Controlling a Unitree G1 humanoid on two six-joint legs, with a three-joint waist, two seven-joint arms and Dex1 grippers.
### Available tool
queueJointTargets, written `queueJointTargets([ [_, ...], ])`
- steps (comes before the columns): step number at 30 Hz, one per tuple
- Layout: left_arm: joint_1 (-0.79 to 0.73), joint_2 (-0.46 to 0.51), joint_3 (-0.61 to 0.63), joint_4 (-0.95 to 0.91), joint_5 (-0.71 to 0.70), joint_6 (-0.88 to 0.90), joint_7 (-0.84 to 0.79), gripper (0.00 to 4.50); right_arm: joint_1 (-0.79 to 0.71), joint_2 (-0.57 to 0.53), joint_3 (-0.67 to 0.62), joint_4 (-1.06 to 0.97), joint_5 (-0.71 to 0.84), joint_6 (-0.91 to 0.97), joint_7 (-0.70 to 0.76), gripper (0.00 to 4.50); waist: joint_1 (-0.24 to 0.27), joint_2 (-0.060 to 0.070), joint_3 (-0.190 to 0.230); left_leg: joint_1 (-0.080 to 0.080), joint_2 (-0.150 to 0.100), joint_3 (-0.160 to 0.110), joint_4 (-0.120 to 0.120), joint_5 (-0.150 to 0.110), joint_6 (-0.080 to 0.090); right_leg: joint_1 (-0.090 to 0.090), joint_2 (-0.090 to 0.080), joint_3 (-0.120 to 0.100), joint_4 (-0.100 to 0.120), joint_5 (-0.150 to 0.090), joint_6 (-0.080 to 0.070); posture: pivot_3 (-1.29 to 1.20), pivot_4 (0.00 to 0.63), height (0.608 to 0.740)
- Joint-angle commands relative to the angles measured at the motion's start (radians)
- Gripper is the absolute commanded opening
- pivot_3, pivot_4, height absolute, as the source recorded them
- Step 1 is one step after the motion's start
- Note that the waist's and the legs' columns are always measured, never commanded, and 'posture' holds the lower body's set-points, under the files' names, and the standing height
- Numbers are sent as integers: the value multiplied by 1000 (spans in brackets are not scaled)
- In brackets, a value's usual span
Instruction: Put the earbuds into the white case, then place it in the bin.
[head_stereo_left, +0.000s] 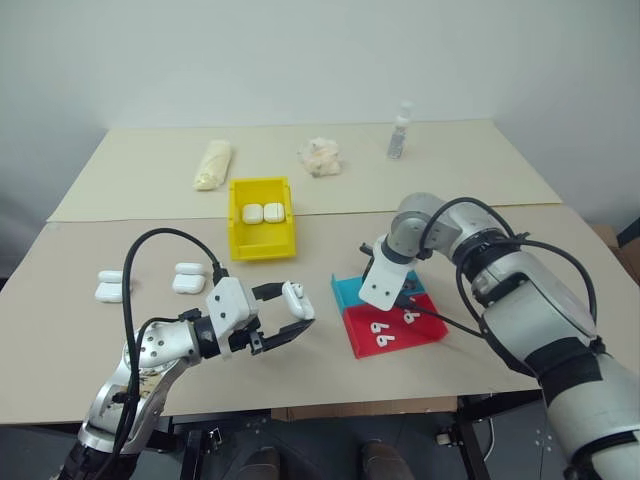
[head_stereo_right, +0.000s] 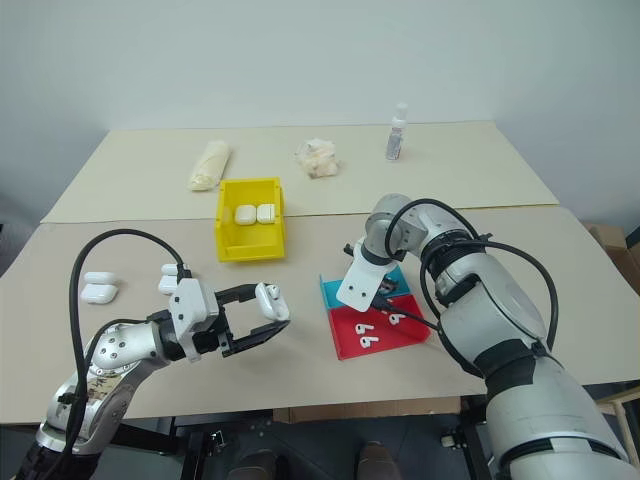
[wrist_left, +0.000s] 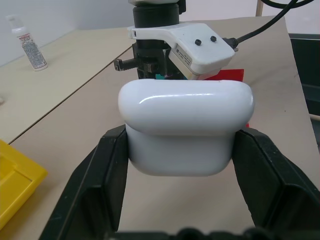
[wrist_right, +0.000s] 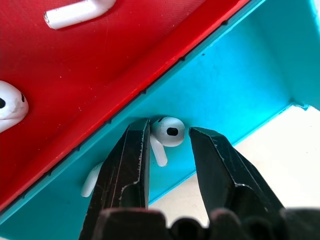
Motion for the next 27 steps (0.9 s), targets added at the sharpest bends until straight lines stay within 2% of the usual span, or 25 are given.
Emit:
queueJointTargets([
  [1,-3,-1,6,-39,0,-25,2,2804,-15,0,6,5,-8,-20,8,1305,0,0,0,0,0,0,0,0,0,0,0,0,0,0,0,0,150,740],
  [4,-3,0,6,-38,-2,-26,1,2804,-12,-2,5,1,-10,-20,4,662,0,0,0,0,0,0,0,0,0,0,0,0,0,0,0,0,150,740],
  [12,-20,-1,8,-21,-9,-32,-8,2804,-12,-14,-18,-18,4,7,-16,662,0,0,0,0,0,0,0,0,0,0,0,0,0,0,0,0,150,740],
  [17,-65,-14,9,-7,-35,-28,-22,2804,-4,-59,-132,-124,143,120,27,662,1,0,0,-1,0,0,0,0,0,-1,0,0,0,0,0,0,150,740],
  [19,-106,-28,4,-3,-57,-19,-28,2804,40,-127,-236,-281,260,241,58,662,4,0,0,-1,0,-1,0,0,0,0,0,0,0,0,0,0,150,740],
  [23,-172,-55,-8,2,-91,-5,-42,2804,214,-261,-472,-741,528,676,105,662,30,0,0,-5,0,-3,0,-1,1,-1,-1,-2,-1,0,0,0,150,740],
  [27,-227,-74,-23,-1,-130,15,-59,2804,385,-369,-703,-1155,783,1153,53,662,35,0,0,-6,0,-3,1,-2,3,-1,-1,-2,-1,0,0,0,150,740],
])
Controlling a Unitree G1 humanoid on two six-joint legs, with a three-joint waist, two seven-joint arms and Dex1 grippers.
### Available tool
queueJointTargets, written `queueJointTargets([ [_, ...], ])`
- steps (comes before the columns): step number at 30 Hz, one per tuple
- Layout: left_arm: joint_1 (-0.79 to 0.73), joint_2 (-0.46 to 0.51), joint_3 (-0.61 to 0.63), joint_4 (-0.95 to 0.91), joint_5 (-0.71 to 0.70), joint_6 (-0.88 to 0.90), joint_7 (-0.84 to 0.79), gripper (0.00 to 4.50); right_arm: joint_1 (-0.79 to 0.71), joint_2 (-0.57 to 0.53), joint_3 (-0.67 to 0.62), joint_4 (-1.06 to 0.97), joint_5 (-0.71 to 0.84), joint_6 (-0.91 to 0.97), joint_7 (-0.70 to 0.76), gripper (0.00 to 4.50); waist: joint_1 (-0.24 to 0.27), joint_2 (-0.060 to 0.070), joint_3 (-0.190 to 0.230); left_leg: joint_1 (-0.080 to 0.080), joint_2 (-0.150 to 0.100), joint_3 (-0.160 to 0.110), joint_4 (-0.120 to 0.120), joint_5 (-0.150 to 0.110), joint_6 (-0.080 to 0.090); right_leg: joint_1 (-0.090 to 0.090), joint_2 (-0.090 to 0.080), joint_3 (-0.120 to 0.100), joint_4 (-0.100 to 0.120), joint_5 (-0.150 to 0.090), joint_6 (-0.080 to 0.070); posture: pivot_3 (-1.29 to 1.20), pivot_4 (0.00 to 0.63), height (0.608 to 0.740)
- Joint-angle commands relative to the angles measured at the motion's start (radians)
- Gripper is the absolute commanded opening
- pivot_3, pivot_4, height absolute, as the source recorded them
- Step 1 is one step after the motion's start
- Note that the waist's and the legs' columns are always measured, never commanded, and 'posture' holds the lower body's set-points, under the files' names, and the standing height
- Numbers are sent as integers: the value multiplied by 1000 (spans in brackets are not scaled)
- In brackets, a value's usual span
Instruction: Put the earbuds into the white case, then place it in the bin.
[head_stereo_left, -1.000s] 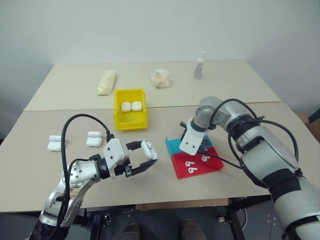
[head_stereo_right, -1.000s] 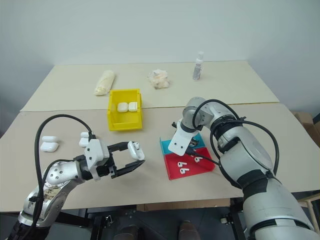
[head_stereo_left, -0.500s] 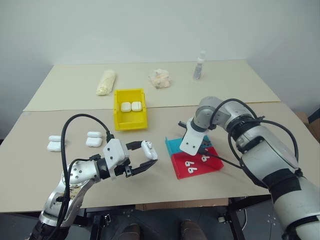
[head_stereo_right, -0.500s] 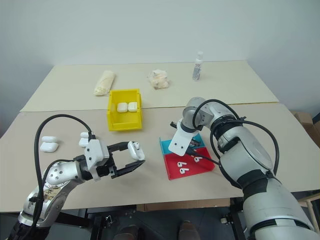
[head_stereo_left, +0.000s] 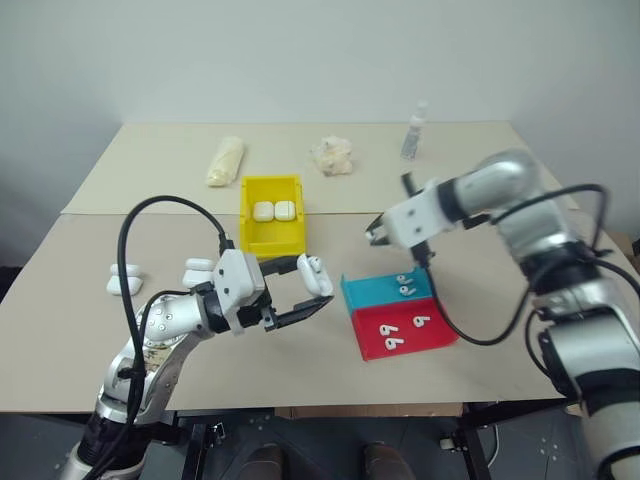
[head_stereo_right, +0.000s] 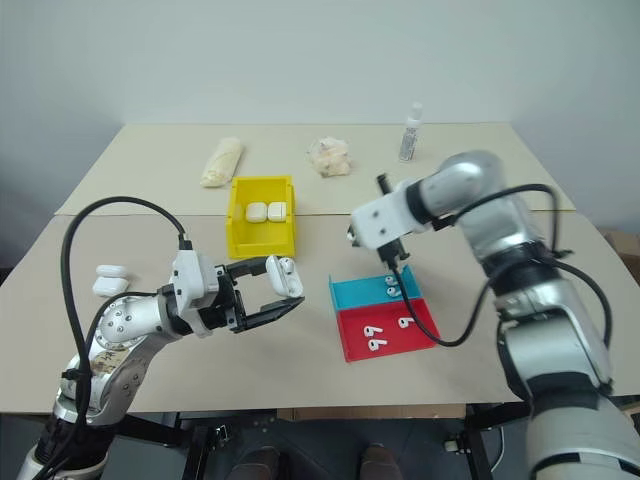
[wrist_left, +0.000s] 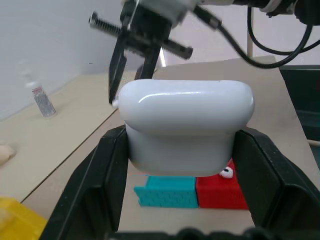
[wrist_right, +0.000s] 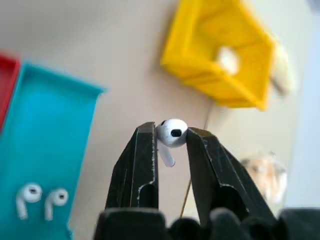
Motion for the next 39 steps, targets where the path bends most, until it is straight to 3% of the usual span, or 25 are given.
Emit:
queueJointTargets([
  [1,-57,-20,-10,-25,-48,11,-16,2804,90,-71,-218,-332,242,396,-66,662,1,0,0,0,0,0,0,0,0,0,0,0,0,0,0,0,150,740],
  [5,-109,-49,-30,-1,-68,12,-42,2804,175,-72,-391,-561,471,739,-221,662,-4,0,0,2,0,0,2,-1,1,2,0,1,0,0,0,0,150,740],
  [9,-211,-131,-85,50,-69,28,-38,2804,243,25,-637,-733,843,990,-464,662,0,-1,0,4,0,0,2,-1,1,4,1,1,-1,0,0,0,150,740],
  [13,-294,-169,-119,64,-34,113,36,2804,294,13,-733,-797,1080,1063,-605,662,2,-1,0,2,-1,0,4,-2,3,4,0,0,0,0,1,0,150,740],
  [18,-306,-172,-97,36,-88,124,11,2804,376,-9,-727,-843,1285,1052,-744,662,-4,-1,0,0,-1,0,7,-4,7,3,0,0,0,0,1,0,150,740],
  [27,-295,-171,-75,16,-118,131,10,2804,516,-43,-629,-897,1259,965,-790,662,-1,-1,0,0,-1,0,9,-4,7,4,1,0,-2,0,1,0,150,740],
  [39,-288,-173,-68,11,-116,131,22,2804,552,-68,-556,-871,1209,892,-764,662,-1,-1,0,0,-1,0,9,-4,7,4,1,0,-3,0,1,0,150,740],
])
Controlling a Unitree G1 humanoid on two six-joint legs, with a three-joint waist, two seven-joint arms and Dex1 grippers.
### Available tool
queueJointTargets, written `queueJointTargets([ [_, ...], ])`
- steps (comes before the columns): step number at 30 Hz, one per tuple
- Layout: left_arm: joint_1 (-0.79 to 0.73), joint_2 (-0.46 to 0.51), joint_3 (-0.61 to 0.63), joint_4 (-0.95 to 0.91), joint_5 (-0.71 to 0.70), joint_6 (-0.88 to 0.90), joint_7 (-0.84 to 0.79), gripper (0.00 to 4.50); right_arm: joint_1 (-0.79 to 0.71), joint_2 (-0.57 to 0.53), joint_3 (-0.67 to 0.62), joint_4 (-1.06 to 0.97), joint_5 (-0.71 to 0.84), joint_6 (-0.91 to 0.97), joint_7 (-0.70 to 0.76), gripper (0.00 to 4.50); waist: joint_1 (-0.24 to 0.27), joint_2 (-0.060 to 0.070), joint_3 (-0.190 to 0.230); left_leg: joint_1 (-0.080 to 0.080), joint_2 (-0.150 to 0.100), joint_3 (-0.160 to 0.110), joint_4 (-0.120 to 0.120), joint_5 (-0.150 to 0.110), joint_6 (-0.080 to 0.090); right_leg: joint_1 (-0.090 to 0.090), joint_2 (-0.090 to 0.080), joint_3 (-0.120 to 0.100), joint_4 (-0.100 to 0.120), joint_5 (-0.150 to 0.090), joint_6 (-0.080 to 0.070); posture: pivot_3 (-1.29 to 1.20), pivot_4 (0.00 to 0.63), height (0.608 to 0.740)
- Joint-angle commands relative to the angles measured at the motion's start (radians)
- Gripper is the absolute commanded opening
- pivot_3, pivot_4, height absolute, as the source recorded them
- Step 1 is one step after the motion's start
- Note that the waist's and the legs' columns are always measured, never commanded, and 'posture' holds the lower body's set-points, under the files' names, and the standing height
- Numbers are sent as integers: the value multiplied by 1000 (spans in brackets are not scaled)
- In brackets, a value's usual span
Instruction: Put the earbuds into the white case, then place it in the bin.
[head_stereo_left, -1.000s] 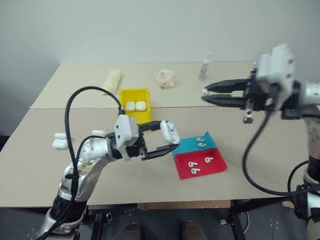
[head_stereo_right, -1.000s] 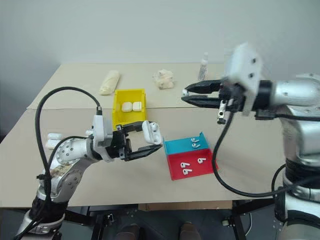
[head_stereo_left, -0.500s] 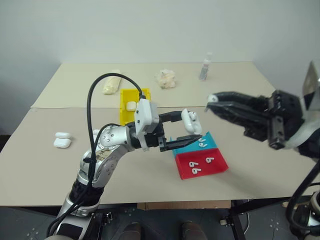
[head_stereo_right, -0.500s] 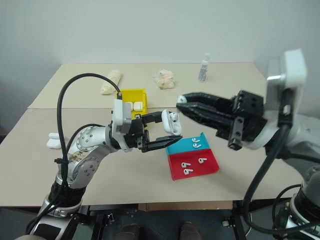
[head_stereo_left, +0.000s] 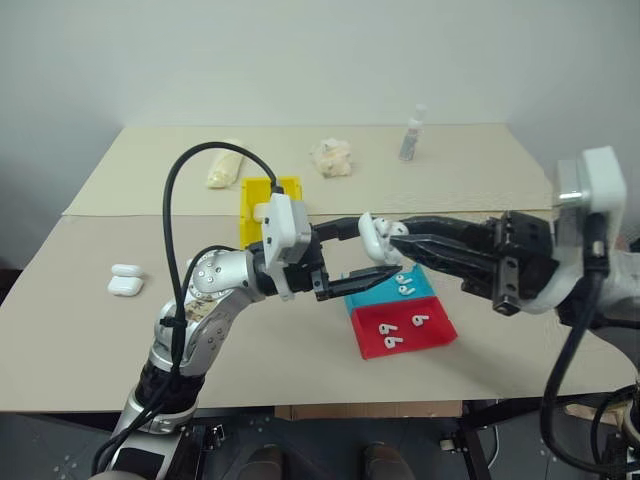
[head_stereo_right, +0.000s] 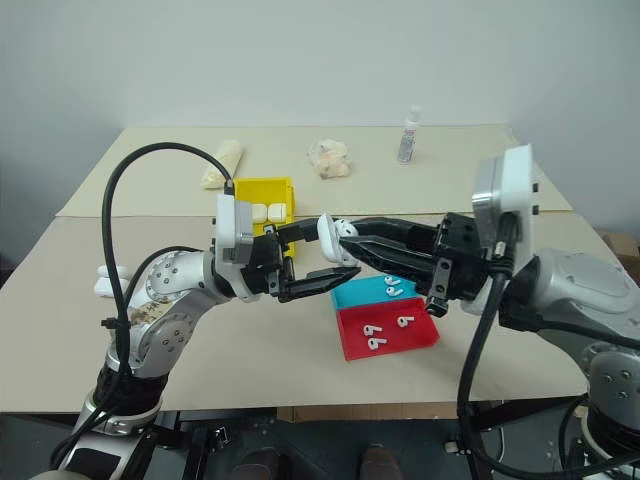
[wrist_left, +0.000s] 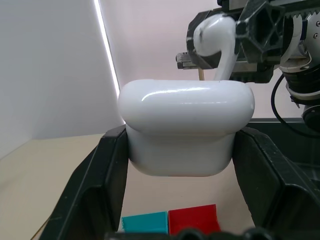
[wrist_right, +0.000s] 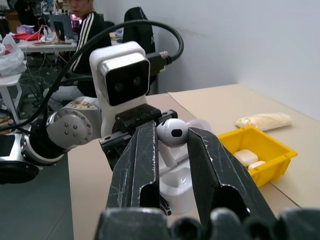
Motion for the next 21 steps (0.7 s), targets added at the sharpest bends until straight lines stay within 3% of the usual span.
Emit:
queueJointTargets([
  [1,-4,-6,19,-40,-20,-7,10,2804,6,-21,4,-5,-13,-44,17,662,0,0,0,0,0,0,0,0,0,0,0,0,0,0,0,0,150,740],
  [14,-14,-5,28,-37,-28,-7,11,2804,38,-42,39,-13,-47,-71,28,662,0,0,0,0,0,0,0,0,0,0,0,0,0,0,0,0,150,740],
  [15,-15,-4,29,-35,-28,-8,10,2804,42,-42,40,-16,-49,-77,31,1373,0,0,0,0,0,0,0,0,0,0,0,0,0,0,0,0,150,740],
  [18,-12,2,29,-36,-30,-7,7,2804,52,-53,42,-32,-81,-91,30,2227,0,0,0,0,0,0,0,0,0,0,0,0,0,0,0,0,150,740],
  [21,-10,5,28,-34,-30,-6,6,2804,57,-58,36,-29,-83,-96,36,2227,0,0,0,0,0,0,0,0,0,0,0,0,0,0,0,0,150,740],
])
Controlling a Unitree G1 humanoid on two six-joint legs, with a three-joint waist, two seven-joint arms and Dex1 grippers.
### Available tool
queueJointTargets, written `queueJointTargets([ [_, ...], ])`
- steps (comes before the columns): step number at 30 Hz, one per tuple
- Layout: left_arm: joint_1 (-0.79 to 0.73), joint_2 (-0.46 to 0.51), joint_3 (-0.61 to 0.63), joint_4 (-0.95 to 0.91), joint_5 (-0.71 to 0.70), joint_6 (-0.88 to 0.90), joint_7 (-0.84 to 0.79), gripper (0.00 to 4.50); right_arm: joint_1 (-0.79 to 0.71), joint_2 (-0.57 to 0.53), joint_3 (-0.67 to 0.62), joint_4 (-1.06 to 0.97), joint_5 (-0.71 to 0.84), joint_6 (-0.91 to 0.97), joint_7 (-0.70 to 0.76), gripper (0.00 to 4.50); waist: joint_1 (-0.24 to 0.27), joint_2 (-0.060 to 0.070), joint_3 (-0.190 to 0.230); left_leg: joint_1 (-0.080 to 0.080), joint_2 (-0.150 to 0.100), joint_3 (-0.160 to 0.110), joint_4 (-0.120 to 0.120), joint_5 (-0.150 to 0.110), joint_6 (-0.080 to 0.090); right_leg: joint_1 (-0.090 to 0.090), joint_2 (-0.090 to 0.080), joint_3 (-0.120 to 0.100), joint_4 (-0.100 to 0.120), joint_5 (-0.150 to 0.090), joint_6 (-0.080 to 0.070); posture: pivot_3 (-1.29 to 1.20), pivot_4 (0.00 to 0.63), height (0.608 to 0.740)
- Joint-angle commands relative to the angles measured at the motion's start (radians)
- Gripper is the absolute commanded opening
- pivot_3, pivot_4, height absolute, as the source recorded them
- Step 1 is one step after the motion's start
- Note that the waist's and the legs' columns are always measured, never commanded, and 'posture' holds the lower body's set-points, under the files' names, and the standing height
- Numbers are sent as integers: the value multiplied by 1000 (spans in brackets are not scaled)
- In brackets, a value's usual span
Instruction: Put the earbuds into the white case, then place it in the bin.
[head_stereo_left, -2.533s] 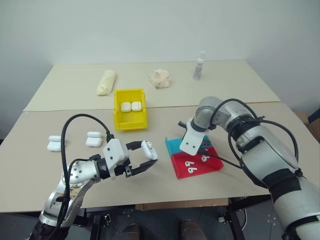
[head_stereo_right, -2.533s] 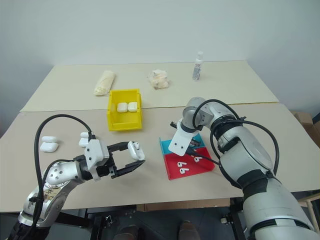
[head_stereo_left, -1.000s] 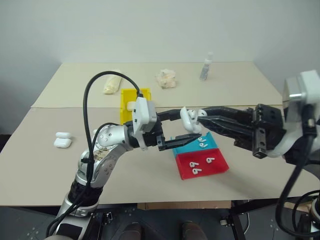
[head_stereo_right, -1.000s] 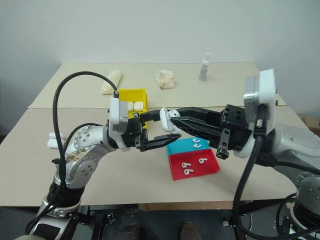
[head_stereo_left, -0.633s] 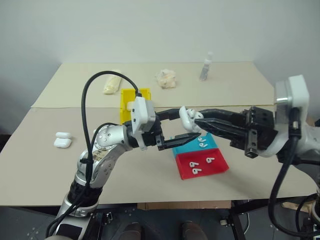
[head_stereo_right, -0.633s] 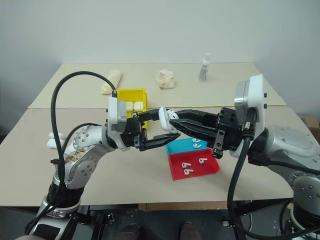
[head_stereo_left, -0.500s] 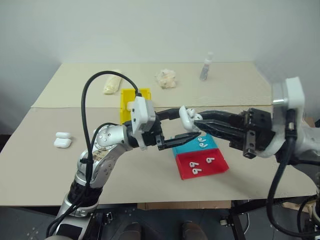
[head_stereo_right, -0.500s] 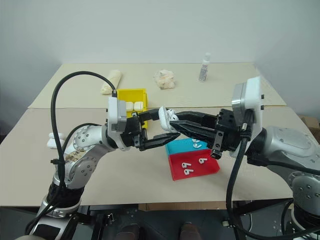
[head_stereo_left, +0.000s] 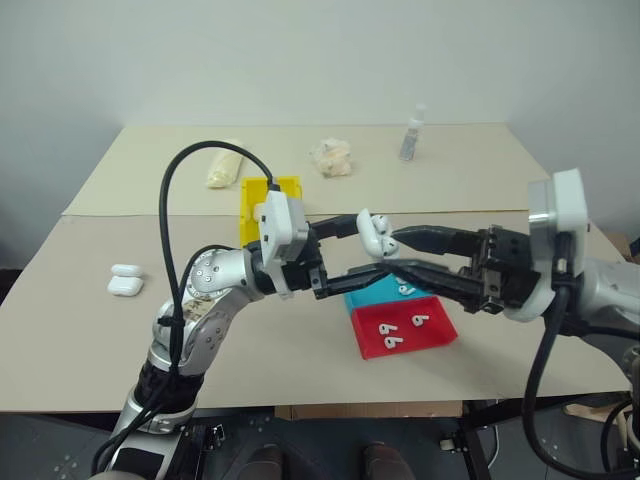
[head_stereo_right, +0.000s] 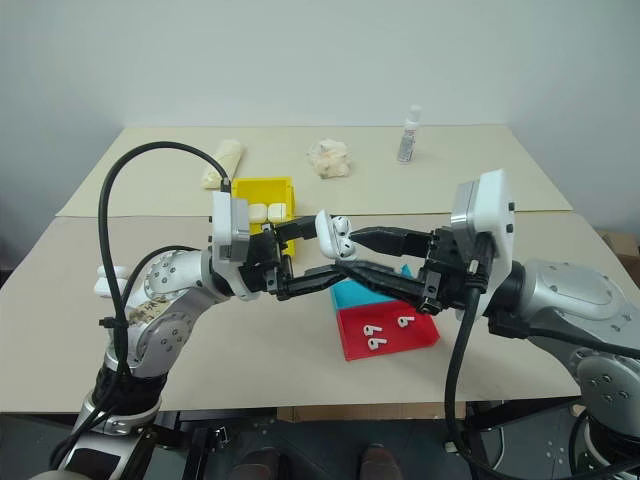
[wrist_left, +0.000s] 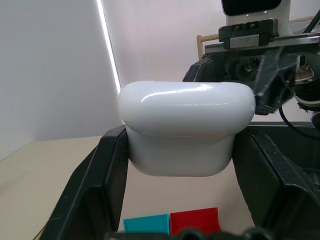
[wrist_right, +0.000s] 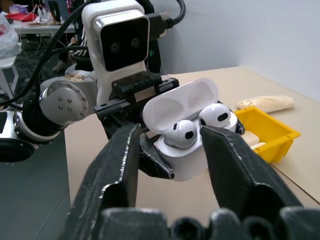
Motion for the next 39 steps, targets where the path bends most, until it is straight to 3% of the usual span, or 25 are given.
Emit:
queueJointTargets([
  [1,-11,2,19,-33,-16,-7,-1,2804,3,-20,-23,-16,2,-31,6,2227,0,0,0,0,0,0,0,0,0,0,0,0,0,0,0,0,150,740],
  [7,-2,8,-3,21,29,-33,-18,2804,6,-81,-85,-7,11,-39,38,2227,0,0,0,0,0,0,0,0,0,0,0,0,0,0,0,0,150,740],
  [11,1,-11,-41,70,85,-59,-18,2804,-81,-128,-81,16,58,-26,36,2227,-1,0,0,0,0,2,0,0,0,0,0,0,0,0,0,0,150,740],
  [14,-5,-46,-88,115,145,-98,-6,2804,-172,-142,-18,24,70,-14,36,1659,0,0,0,1,0,3,0,0,0,0,0,0,-1,0,0,0,150,740],
  [19,-40,-114,-122,137,186,-96,31,2804,-260,-135,134,26,-19,-1,48,24,0,0,0,-1,0,3,0,0,0,0,0,0,-2,0,0,0,150,740],
  [23,-38,-126,-119,122,186,-96,24,2804,-264,-158,240,11,-160,-16,78,24,0,0,0,-1,0,3,0,0,0,-1,0,0,-1,0,0,0,150,740],
  [28,-30,-117,-106,99,179,-89,23,2804,-235,-183,267,4,-265,-32,113,24,1,0,0,-1,0,2,0,0,0,-1,0,0,-1,0,0,0,150,740],
  [39,-6,-102,-89,86,169,-103,19,2804,-154,-209,168,12,-319,-41,154,24,2,0,0,-1,0,2,0,0,0,-1,0,0,-1,0,0,0,150,740],
])
